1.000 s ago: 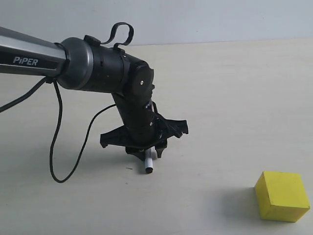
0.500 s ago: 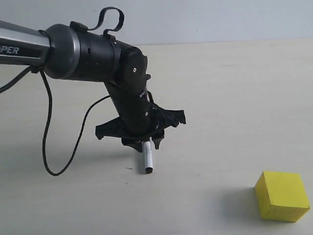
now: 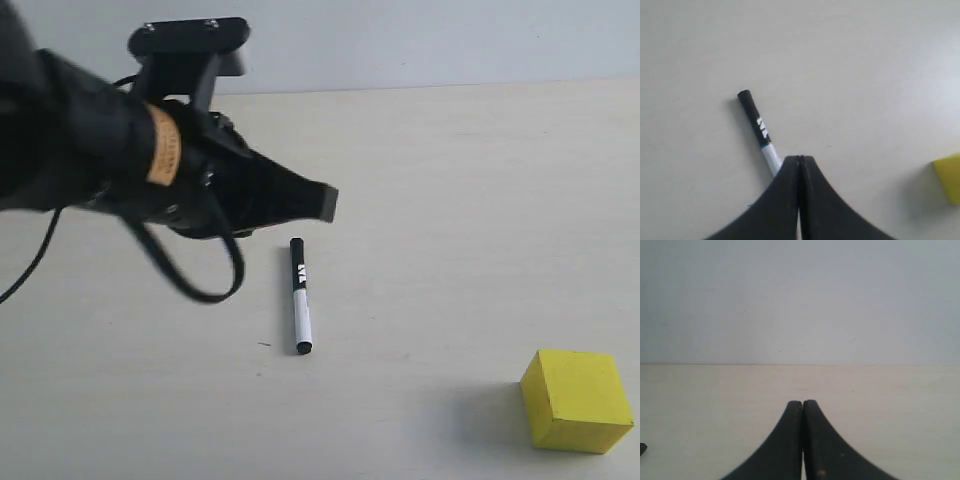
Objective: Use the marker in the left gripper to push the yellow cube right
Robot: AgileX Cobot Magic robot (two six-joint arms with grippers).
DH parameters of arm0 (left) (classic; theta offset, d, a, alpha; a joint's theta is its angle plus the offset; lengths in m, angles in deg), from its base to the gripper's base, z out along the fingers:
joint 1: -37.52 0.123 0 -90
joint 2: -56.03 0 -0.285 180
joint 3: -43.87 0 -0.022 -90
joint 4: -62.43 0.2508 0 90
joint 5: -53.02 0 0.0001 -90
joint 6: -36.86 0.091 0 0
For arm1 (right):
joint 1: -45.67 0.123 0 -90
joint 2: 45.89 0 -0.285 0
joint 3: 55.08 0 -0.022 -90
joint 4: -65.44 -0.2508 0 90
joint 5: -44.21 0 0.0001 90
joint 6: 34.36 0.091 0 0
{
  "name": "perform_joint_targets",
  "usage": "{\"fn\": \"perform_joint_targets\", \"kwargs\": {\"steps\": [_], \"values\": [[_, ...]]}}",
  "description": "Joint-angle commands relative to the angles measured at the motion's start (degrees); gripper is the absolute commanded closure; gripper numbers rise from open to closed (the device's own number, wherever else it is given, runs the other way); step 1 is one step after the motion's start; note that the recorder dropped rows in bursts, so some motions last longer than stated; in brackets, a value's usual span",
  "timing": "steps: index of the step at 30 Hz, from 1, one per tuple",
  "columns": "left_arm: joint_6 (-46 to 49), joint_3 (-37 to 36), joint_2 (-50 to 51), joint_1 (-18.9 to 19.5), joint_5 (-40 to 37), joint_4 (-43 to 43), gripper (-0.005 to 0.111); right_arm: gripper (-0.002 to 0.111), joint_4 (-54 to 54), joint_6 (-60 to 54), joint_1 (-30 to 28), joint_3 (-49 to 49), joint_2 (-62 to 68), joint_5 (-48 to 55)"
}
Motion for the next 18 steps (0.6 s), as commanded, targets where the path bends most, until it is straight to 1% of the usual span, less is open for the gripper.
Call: {"fn": "perform_joint_targets", "kwargs": {"steps": [1, 4, 7, 12, 13, 15, 16, 18], "values": [[-1.14, -8.91, -11.89, -2.27, 6.36, 1.42, 0.107, 0.108, 0.08, -0.03, 0.05, 0.26, -0.27, -0.28], [-1.14, -11.3, -17.79, -2.49, 6.35, 0.71, 0.107, 0.108, 0.08, -0.03, 0.05, 0.26, -0.27, -0.28], [-1.14, -11.72, -21.69, -2.49, 6.48, 0.71, 0.107, 0.108, 0.08, -0.03, 0.05, 0.26, -0.27, -0.28], [-1.03, -11.72, -24.92, -2.49, 6.7, 0.71, 0.107, 0.108, 0.08, -0.03, 0.05, 0.26, -0.27, -0.28], [0.13, -11.72, -25.22, -2.49, 6.7, 1.44, 0.107, 0.108, 0.08, -0.03, 0.05, 0.26, -0.27, -0.28], [4.26, -11.59, -25.82, -2.49, 6.7, 7.05, 0.107, 0.108, 0.08, -0.03, 0.05, 0.26, -0.27, -0.28], [4.81, -11.59, -25.97, -2.49, 6.7, 9.28, 0.107, 0.108, 0.08, -0.03, 0.05, 0.26, -0.27, -0.28], [4.81, -11.59, -26.34, -2.49, 6.7, 8.75, 0.107, 0.108, 0.08, -0.03, 0.05, 0.26, -0.27, -0.28]]}}
